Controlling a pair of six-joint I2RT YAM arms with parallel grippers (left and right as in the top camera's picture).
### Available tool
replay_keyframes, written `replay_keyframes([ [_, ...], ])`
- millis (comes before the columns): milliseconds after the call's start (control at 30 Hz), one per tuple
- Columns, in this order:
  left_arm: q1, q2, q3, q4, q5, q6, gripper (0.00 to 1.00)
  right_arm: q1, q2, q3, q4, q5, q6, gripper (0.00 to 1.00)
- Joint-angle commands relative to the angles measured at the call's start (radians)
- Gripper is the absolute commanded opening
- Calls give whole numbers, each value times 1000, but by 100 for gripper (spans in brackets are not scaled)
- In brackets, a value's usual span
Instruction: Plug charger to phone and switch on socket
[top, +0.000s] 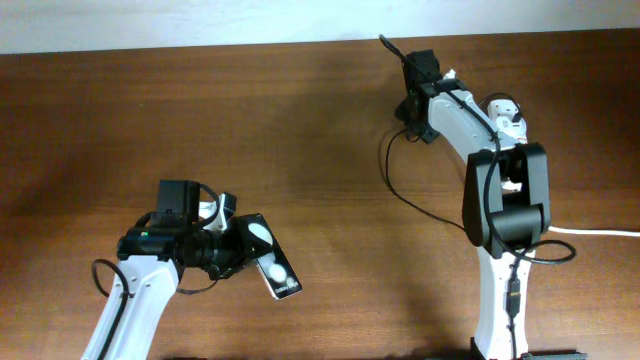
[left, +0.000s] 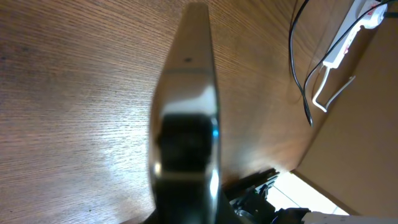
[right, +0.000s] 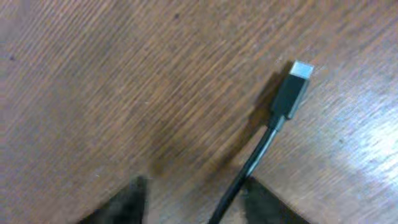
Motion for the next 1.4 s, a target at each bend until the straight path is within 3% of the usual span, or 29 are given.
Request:
replay_keyframes([
  [0,-4,-1,5,4,18,9,0,2,35,10,2,-13,-69,15],
  [100,-4,-1,5,18,19,9,0,14,35,10,-8,-84,-241,6],
  [300,-4,-1,5,25,19,9,0,120,35,10,-177,-402,-710,4],
  [367,-4,-1,5,25,19,9,0,162,35,10,-262,-439,-799,4],
  [400,-4,-1,5,25,20,9,0,190,35,8,-307,-439,-835,9],
  [500,-4,-1,5,25,20,9,0,239,35,7,-325,-329,-843,60],
  [567,-4,-1,5,24,19,9,0,254,35,7,-302,-238,-837,77],
  [600,-4,-1,5,25,19,9,0,256,36,7,-276,-218,-836,77],
  [700,-4,-1,5,25,19,9,0,255,36,7,-222,-216,-829,77],
  [733,-4,-1,5,25,20,9,0,255,36,6,-220,-186,-756,76],
  [767,-4,-1,5,24,21,9,0,255,36,6,-226,-158,-682,69],
  [900,-4,-1,5,24,23,9,0,257,36,-17,-267,-163,-568,61],
  [1033,-4,-1,5,24,23,9,0,257,36,-23,-327,-179,-569,49],
  [1200,-4,-1,5,24,23,9,0,254,36,-23,-303,-175,-570,22],
  [1367,-4,-1,5,24,23,9,0,235,36,-22,-262,-175,-570,20],
])
